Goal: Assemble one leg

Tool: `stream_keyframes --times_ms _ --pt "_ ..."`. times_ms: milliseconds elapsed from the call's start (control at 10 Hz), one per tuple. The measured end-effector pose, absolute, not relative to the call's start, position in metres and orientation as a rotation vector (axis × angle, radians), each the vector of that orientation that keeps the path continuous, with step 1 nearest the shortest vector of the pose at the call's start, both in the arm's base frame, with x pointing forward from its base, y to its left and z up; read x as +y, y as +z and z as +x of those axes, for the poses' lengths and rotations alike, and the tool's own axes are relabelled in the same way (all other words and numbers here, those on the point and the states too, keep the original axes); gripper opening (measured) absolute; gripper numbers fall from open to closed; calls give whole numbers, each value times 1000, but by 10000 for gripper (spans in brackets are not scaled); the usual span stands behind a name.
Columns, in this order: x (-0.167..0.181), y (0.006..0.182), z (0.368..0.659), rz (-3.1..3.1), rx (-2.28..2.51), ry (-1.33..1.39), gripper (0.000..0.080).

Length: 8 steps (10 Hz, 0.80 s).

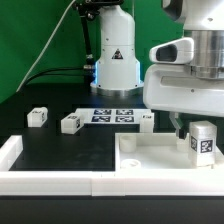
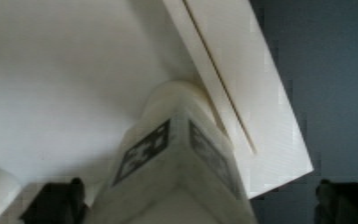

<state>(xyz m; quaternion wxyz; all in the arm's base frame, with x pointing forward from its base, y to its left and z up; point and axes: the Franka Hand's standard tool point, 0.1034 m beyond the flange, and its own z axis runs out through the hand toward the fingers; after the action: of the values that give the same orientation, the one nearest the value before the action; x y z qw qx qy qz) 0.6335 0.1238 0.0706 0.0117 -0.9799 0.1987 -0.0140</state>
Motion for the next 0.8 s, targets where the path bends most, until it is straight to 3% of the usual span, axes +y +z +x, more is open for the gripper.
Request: stream_keyframes --times_ms 500,800 --pt "121 72 635 -3145 -165 -55 649" --pt "119 72 636 -3149 -276 -57 633"
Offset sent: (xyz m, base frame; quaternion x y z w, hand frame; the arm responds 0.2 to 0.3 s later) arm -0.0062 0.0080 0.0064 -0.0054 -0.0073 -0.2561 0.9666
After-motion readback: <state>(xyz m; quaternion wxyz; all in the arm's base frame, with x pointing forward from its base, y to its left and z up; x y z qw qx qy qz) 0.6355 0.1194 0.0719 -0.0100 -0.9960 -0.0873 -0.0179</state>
